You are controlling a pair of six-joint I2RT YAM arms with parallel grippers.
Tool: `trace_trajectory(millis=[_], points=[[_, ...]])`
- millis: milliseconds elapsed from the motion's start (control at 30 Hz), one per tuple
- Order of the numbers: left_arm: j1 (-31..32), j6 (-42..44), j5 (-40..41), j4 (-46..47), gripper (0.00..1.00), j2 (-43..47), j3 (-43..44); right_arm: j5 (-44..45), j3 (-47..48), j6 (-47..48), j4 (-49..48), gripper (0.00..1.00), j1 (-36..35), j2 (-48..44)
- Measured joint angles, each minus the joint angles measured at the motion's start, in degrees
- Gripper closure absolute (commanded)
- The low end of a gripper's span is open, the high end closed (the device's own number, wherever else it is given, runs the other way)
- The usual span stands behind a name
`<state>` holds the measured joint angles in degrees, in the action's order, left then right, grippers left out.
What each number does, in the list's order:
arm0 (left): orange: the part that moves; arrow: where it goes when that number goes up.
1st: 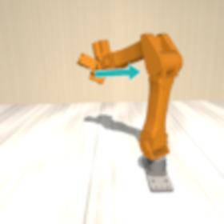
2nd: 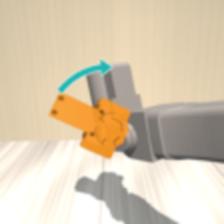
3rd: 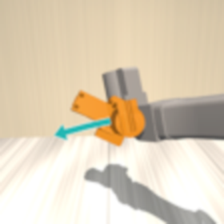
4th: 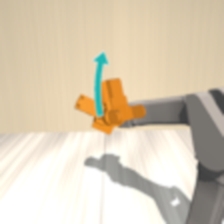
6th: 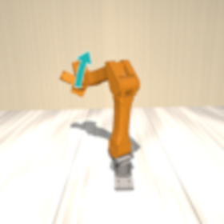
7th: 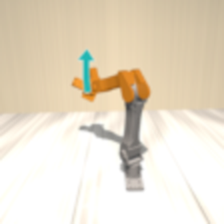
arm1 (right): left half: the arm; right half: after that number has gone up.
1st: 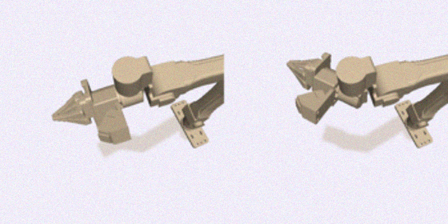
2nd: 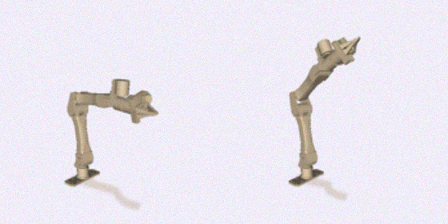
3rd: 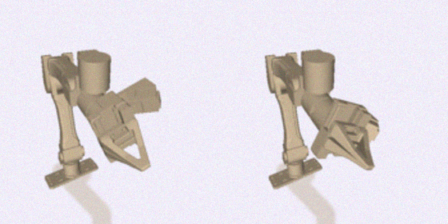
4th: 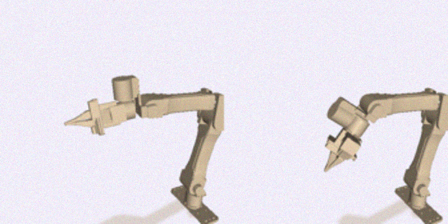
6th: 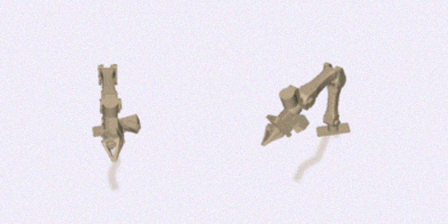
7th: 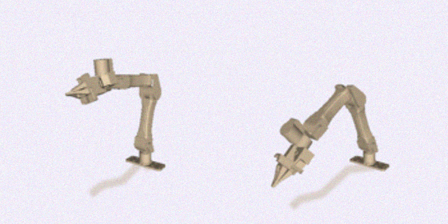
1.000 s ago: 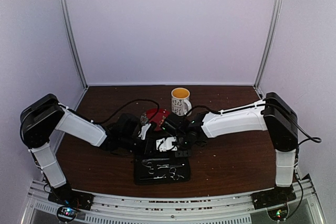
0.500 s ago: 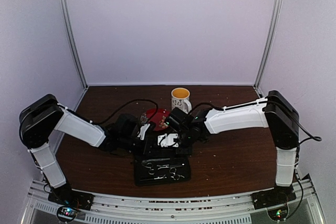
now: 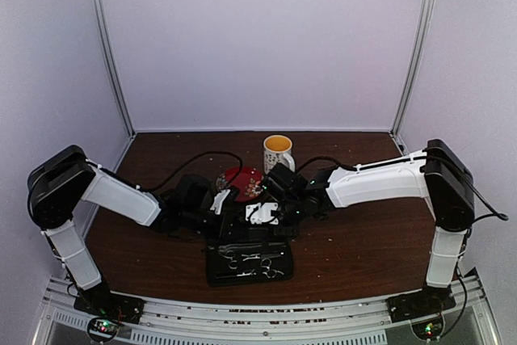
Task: Sort the hair-cutting tools
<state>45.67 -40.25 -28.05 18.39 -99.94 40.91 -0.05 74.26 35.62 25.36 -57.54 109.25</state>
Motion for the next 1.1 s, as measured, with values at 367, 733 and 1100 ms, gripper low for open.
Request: trace_trajectory(millis=[367, 733, 1100], points=[[-0.6, -0.1, -0.7, 1.4, 1.00, 0.0, -0.9, 0.0, 1.5, 1.2, -0.9, 0.53, -0.7, 1.7], [-1.9, -1.7, -3.7, 4.6, 1.00, -0.2, -2.6, 1.0, 3.0, 3.7, -1.6, 0.68, -2.5, 4.3], [-2.6, -2.0, -4.2, 5.2, 1.00, -0.4, -2.7, 1.6, 3.4, 7.0, -3.2, 0.88, -2.9, 5.1]])
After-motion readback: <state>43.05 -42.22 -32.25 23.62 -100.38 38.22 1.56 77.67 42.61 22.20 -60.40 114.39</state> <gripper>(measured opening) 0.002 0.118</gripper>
